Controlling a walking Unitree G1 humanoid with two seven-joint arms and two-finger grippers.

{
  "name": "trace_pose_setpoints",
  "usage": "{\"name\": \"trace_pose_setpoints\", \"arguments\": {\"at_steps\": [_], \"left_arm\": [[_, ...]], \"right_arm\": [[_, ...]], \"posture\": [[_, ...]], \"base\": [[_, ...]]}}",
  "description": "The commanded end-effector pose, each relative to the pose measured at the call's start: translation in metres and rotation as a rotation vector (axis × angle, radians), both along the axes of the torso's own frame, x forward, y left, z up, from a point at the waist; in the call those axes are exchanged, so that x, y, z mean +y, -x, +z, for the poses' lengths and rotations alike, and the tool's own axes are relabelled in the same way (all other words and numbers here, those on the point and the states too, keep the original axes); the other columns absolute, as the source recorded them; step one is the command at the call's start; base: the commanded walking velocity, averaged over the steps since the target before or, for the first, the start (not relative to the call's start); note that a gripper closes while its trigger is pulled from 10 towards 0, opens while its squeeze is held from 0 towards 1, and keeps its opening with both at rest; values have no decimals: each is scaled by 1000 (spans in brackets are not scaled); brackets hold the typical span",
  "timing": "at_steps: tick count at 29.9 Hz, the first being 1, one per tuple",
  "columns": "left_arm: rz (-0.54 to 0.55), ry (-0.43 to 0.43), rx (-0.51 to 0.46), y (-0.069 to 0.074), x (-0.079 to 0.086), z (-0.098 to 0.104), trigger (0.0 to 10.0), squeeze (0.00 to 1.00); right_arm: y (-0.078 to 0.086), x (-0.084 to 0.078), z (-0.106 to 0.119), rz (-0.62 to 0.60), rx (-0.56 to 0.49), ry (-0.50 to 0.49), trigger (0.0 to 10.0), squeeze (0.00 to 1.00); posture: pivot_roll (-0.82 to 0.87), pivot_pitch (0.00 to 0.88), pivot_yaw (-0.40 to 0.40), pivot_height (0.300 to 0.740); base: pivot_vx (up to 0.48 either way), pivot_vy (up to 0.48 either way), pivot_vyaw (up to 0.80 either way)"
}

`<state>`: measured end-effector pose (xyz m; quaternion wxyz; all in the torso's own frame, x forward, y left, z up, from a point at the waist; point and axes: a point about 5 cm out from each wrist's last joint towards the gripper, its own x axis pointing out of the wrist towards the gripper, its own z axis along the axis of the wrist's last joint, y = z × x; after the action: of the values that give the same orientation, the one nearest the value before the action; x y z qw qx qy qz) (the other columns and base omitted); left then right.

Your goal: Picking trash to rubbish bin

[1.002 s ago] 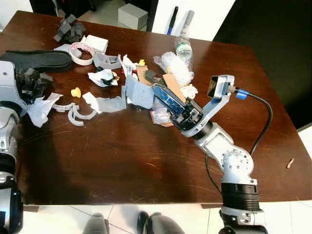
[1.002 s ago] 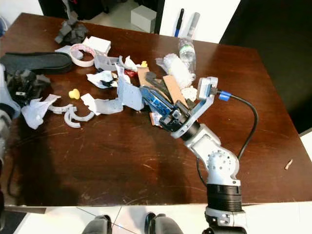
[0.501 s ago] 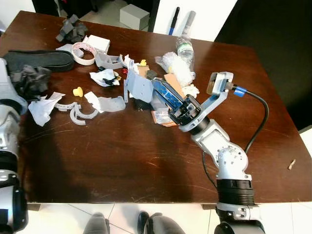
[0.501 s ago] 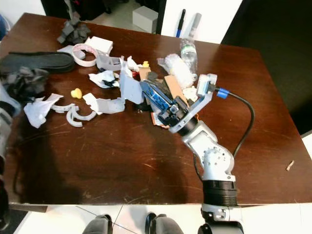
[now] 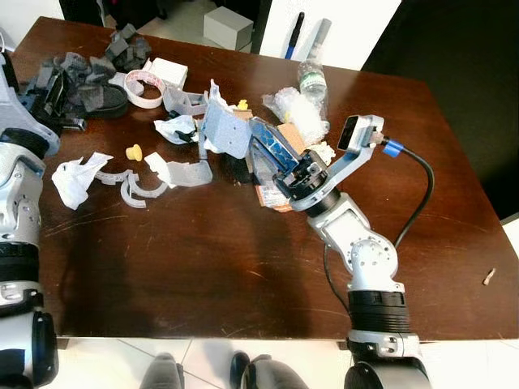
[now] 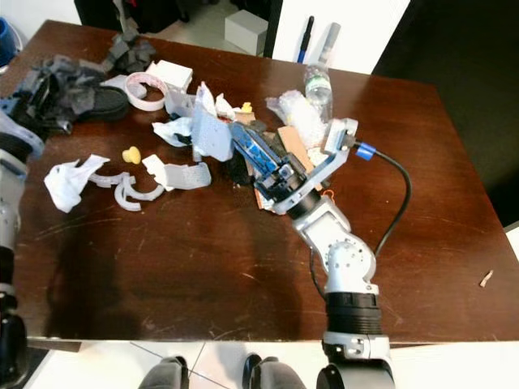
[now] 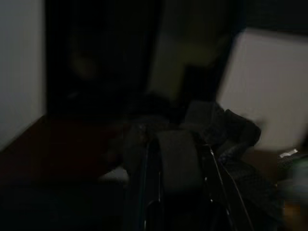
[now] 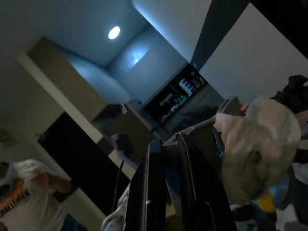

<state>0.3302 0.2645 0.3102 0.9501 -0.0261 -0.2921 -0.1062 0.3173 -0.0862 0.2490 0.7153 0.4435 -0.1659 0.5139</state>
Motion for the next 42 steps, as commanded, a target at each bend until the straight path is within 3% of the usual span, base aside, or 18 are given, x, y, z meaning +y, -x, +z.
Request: {"name": "trace_pose_setpoints", "arguments": {"at_steps": [1, 2, 3, 10, 16, 20, 23, 28, 30, 34, 42], "left_arm": [[-103, 6, -3, 4, -16, -1, 0, 0], [-103, 6, -3, 4, -16, -1, 0, 0], [-157, 34, -14, 7, -24, -2, 10000, 0], [-418, 150, 10, 26, -68, -22, 10000, 0], [-531, 169, 26, 37, -85, -27, 10000, 0], [-645, 235, 19, 48, -106, -27, 10000, 0], [-705, 241, 65, 54, -126, -36, 10000, 0], [-732, 247, 81, 56, -133, -39, 10000, 0], [-784, 226, 93, 61, -143, -40, 10000, 0], [-833, 187, 113, 67, -154, -43, 10000, 0], [-834, 196, 126, 67, -157, -47, 10000, 0]], "right_arm": [[-1, -5, -1, -11, -5, -30, 0, 0], [-1, -5, -1, -11, -5, -30, 0, 0], [-1, -7, 1, -12, -7, -51, 0, 0], [2, -16, 13, 53, -65, -173, 0, 0], [6, -15, 10, 67, -104, -103, 0, 0], [-5, -15, 3, -31, -33, -42, 0, 0], [-34, -25, -3, -308, 115, 17, 0, 0], [-42, -28, -6, -393, 147, 50, 0, 0], [-44, -25, -8, -410, 147, 94, 0, 0], [-48, -27, -13, -434, 199, 77, 0, 0], [-50, -22, -16, -449, 167, 153, 0, 0]], "posture": [[120, 162, -99, 740], [120, 162, -99, 740], [129, 154, -97, 740], [136, 147, -95, 740], [134, 148, -95, 740], [133, 146, -94, 740], [133, 142, -90, 740], [134, 141, -91, 740], [142, 139, -95, 740], [142, 139, -95, 740], [143, 139, -99, 740]], "base": [[0, 0, 0], [0, 0, 0], [0, 0, 0], [0, 0, 0], [0, 0, 0], [0, 0, 0], [0, 0, 0], [0, 0, 0], [0, 0, 0], [0, 0, 0], [0, 0, 0]]}}
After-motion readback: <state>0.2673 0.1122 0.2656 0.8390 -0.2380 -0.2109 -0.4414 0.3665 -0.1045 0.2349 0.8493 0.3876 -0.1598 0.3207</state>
